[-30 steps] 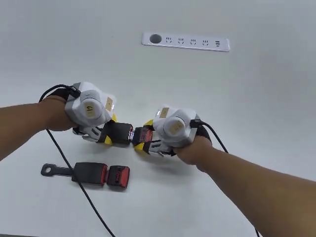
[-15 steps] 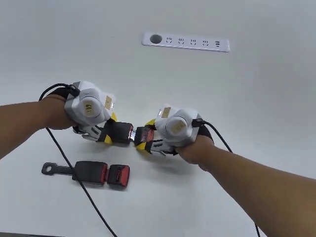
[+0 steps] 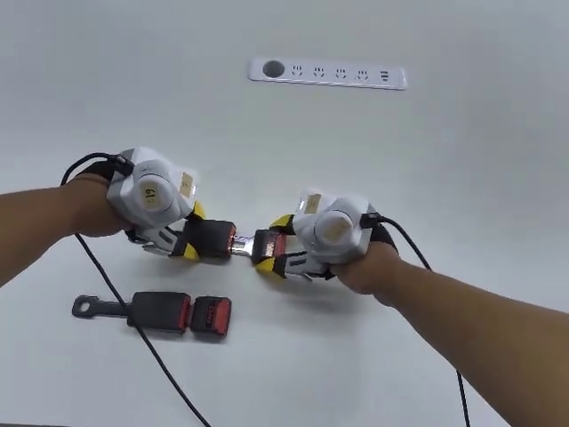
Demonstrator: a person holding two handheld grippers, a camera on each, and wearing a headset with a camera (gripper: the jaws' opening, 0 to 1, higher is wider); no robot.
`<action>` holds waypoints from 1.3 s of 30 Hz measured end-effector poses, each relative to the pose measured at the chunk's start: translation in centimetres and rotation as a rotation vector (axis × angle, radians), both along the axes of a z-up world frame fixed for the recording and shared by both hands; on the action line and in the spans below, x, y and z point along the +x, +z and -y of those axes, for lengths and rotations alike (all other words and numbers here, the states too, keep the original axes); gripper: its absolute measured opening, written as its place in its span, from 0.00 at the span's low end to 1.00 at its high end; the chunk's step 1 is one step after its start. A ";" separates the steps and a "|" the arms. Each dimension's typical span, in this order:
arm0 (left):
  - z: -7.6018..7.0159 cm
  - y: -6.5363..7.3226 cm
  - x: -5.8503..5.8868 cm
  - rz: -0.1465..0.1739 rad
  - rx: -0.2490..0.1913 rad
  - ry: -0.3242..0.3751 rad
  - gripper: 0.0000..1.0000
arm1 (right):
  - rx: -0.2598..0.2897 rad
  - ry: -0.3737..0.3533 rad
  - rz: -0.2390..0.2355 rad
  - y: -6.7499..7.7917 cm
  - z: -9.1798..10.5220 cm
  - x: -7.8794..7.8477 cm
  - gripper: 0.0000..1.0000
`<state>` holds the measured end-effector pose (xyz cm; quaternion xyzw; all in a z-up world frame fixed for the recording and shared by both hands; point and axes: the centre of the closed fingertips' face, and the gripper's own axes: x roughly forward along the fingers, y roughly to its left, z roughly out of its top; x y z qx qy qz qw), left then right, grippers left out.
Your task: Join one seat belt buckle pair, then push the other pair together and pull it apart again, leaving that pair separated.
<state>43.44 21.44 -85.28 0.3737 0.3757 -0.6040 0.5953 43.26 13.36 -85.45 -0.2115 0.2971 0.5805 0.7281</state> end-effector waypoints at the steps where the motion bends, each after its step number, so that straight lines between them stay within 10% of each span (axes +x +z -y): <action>1: 0.0 0.0 0.0 -0.001 -0.002 0.002 0.33 | -0.003 0.002 0.000 0.0 0.2 -0.1 0.37; 39: 0.0 0.1 -0.1 -0.002 0.011 0.011 0.34 | -0.031 -0.059 0.001 -0.1 10.2 -0.9 0.38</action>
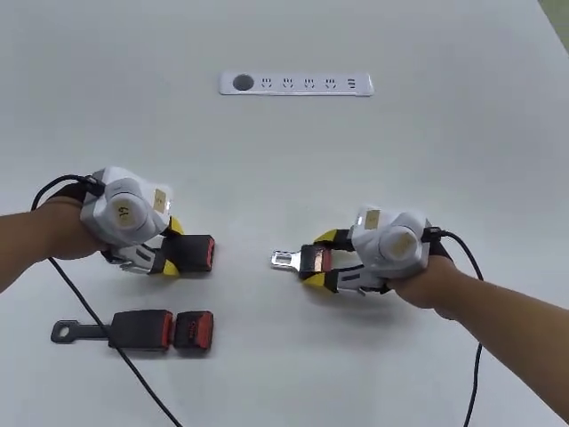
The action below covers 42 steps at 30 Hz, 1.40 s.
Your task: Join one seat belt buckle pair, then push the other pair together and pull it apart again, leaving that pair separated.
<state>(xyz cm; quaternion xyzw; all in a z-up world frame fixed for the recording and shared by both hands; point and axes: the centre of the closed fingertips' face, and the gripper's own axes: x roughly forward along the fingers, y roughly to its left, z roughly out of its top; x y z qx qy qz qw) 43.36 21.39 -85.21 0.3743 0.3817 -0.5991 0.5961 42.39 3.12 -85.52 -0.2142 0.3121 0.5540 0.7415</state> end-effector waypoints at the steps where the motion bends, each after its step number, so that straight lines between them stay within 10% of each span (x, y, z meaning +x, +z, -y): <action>1: 0.0 0.0 0.0 0.000 0.001 0.000 0.34 | -0.001 -0.002 0.000 0.0 0.3 0.0 0.38; 19: 0.0 0.0 0.0 0.010 0.004 -0.002 0.34 | -0.026 -0.034 -0.006 -0.1 3.1 -0.7 0.40; 26: -0.1 0.5 -1.2 -0.008 0.029 0.025 0.51 | 0.020 -0.116 0.019 1.5 2.6 0.5 0.62; 35: -0.2 5.2 0.4 0.067 -0.195 0.431 0.74 | 0.078 -0.378 0.073 4.3 3.9 1.7 0.81; 38: -0.4 7.0 0.3 0.083 -0.310 0.581 0.82 | 0.129 -0.469 0.056 5.1 4.0 1.3 0.84; 42: -1.6 7.8 -1.3 0.093 -0.342 0.677 0.85 | 0.120 -0.497 0.082 5.6 3.9 -0.1 0.86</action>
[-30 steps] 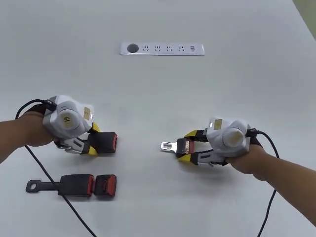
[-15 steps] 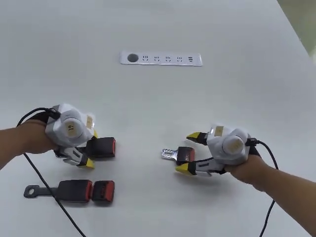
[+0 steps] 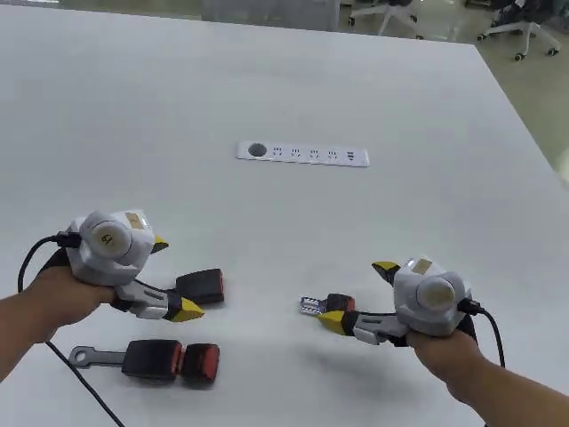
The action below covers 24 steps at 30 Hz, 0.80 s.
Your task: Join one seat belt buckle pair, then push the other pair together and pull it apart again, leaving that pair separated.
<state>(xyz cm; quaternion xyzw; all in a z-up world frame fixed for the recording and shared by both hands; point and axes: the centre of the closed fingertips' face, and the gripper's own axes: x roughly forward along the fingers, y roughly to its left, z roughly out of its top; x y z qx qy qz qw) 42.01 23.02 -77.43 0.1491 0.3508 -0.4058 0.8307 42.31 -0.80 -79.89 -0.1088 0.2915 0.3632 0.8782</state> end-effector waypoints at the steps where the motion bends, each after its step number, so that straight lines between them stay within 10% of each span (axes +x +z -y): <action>1: -0.3 0.4 -0.4 0.019 -0.006 0.021 0.86 | 0.004 -0.003 0.002 0.2 -0.1 -0.3 0.86; 9: -3.0 2.9 -2.8 0.063 -0.117 0.189 0.92 | 0.049 -0.053 0.034 1.9 -0.5 -3.2 0.88; 13: -3.4 3.9 -4.5 0.137 -0.136 0.174 0.93 | 0.057 -0.049 0.052 2.3 -0.4 -5.2 0.90; 24: -3.4 4.2 -9.1 0.131 -0.129 0.053 0.99 | -0.006 0.021 0.117 3.7 0.1 -9.1 0.94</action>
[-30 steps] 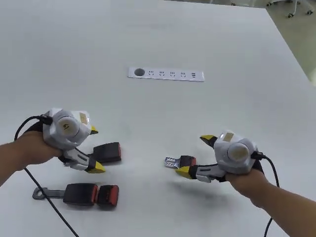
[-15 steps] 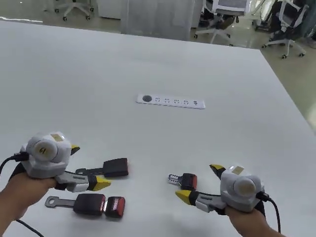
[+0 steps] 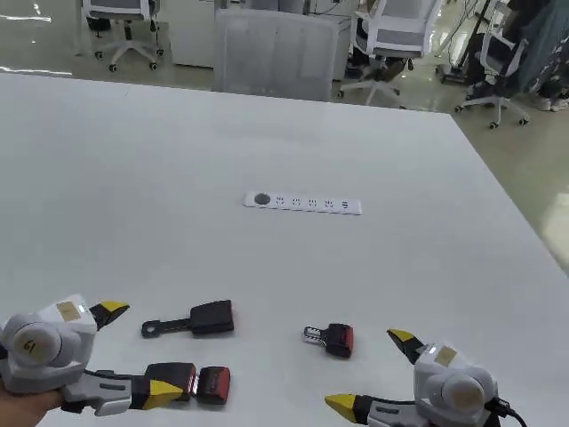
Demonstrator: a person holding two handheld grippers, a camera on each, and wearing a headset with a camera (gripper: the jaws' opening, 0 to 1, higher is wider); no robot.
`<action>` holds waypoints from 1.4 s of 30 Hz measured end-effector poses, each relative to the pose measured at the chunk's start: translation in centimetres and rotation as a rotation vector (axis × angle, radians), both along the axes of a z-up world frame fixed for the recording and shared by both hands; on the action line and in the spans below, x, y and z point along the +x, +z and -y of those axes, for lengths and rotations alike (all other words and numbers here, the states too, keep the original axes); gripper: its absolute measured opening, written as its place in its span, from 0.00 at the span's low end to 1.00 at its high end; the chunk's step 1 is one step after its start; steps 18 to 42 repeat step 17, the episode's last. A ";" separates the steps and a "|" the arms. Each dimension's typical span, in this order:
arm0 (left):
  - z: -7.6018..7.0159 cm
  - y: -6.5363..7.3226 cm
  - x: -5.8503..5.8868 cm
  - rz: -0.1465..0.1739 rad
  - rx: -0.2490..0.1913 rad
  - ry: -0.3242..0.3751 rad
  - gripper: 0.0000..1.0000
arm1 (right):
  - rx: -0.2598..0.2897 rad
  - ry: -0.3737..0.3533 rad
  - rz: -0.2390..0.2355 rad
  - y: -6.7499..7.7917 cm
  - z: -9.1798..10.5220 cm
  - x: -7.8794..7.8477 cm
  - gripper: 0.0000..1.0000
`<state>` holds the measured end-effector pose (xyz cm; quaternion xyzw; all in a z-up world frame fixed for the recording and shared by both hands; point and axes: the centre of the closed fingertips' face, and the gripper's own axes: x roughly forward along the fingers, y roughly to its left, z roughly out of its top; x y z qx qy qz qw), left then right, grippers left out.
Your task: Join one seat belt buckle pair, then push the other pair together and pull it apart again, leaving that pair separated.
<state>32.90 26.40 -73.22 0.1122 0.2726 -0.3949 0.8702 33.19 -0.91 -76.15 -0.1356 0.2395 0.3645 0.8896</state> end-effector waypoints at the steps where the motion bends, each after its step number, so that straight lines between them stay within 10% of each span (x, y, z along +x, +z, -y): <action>1: -0.1 0.2 -0.3 -0.003 -0.008 -0.004 0.99 | -0.005 0.004 0.002 0.1 0.1 -0.2 0.94; 42: -1.4 0.8 -2.0 0.021 0.006 0.007 1.00 | 0.033 -0.025 0.020 0.8 0.7 -2.2 0.96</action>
